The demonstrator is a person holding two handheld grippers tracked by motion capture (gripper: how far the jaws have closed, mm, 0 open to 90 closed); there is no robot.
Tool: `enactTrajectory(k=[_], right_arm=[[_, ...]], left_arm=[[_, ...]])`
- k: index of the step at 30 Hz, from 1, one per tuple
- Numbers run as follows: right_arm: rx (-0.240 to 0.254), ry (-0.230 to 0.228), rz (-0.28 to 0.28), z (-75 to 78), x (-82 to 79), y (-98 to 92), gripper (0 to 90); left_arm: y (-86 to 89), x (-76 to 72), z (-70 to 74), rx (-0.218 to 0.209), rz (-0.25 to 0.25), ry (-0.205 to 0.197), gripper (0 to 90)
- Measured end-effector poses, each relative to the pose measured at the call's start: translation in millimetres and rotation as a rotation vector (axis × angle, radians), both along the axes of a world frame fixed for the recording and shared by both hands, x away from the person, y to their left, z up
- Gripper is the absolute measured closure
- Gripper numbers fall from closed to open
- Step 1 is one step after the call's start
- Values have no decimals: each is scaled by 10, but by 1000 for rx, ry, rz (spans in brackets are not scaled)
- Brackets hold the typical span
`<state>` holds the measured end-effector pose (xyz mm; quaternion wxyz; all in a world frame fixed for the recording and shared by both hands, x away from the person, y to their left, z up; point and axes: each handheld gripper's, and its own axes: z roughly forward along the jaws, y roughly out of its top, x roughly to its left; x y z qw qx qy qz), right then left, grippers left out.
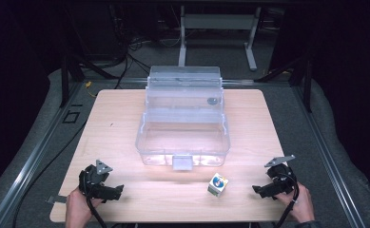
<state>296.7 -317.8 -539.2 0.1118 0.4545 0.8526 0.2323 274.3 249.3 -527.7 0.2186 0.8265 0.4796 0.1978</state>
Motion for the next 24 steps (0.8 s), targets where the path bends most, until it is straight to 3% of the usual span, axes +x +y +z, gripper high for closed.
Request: enactTrajectory(k=[17, 24], right_arm=[[-8, 13, 28, 132, -32, 142, 10], [-11, 28, 67, 225, -60, 270, 14]], left_arm=[[-5, -12, -5, -5, -14, 2, 25], [-6, -14, 8, -14, -11, -2, 24]])
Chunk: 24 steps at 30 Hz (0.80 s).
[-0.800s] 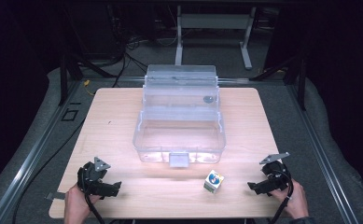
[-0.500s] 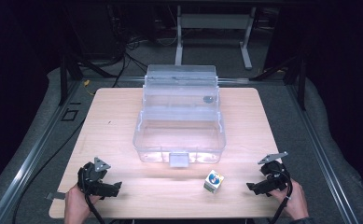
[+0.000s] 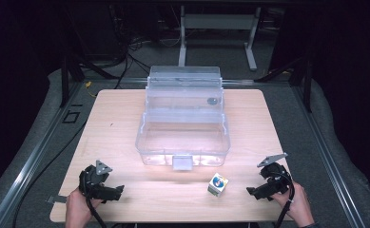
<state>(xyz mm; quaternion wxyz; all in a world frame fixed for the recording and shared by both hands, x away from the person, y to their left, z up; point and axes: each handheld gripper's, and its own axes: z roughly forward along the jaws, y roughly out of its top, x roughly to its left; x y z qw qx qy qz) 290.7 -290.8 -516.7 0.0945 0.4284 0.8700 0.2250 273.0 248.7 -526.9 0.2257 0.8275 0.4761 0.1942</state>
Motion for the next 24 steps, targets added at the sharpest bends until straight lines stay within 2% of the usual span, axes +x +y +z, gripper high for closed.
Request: enactTrajectory(k=[8, 12, 17, 21, 24], right_arm=[[1, 7, 23, 53, -11, 80, 13], [10, 20, 50, 102, 3, 170, 10], [-3, 32, 78, 125, 8, 274, 9], [-12, 47, 82, 140, 22, 338, 6], [0, 58, 98, 154, 41, 396, 0]], left_arm=[[-13, 3, -5, 11, -5, 5, 24], [-7, 9, -7, 3, -9, 11, 24], [-18, 10, -16, 2, -10, 12, 22], [-31, 23, -32, 8, -14, 23, 23], [-42, 29, -53, 17, -21, 36, 24]])
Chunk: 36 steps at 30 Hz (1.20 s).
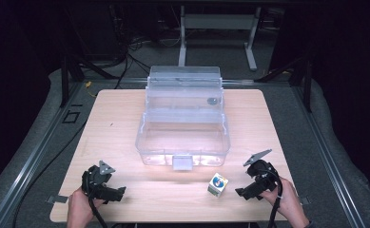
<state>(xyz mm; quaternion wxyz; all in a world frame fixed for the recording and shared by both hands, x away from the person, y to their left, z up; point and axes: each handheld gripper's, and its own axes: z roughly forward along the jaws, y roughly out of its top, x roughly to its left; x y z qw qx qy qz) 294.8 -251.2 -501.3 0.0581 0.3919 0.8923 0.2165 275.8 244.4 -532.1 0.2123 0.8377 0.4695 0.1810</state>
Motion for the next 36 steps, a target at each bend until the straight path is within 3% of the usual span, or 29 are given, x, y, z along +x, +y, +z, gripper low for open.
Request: enactTrajectory(k=[14, 24, 31, 36], right_arm=[[-7, -4, 71, 163, 36, 304, 0], [-25, -12, 137, 181, 69, 555, 0], [-82, 4, 158, 169, 114, 763, 0], [-139, 44, 157, 107, 160, 904, 38]], left_arm=[[-10, 6, -1, 6, -9, 2, 23], [-10, 5, 1, 3, -14, 2, 24], [-13, 7, -7, 0, -20, 2, 23], [-10, 4, -5, -8, -16, 6, 22]])
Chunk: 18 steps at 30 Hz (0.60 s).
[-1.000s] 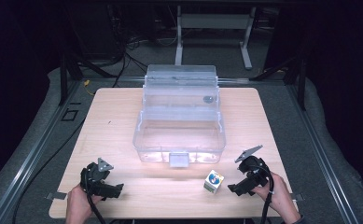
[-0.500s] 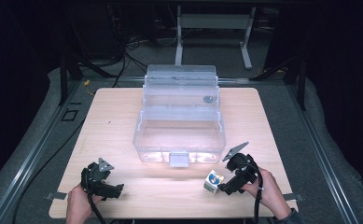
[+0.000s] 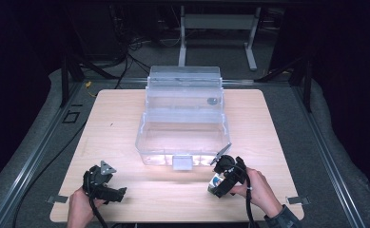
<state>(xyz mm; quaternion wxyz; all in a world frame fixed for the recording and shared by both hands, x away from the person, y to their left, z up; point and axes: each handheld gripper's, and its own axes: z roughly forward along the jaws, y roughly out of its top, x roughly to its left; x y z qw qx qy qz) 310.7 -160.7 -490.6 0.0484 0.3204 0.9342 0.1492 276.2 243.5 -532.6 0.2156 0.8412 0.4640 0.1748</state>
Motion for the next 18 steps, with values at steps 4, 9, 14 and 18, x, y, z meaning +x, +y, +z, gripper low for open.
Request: enactTrajectory(k=[4, 9, 14, 18], right_arm=[[-32, 13, 9, -50, 23, 79, 60], [-77, 23, 8, -58, 49, 136, 154], [-106, 5, 4, -86, 47, 176, 237], [-115, 7, 31, -115, 38, 203, 306]], left_arm=[[4, 2, -4, 1, -5, 0, 22], [3, 1, -2, 4, -9, 2, 25], [1, 3, -11, 6, -7, 7, 26], [0, 1, -10, 10, -15, 9, 32]])
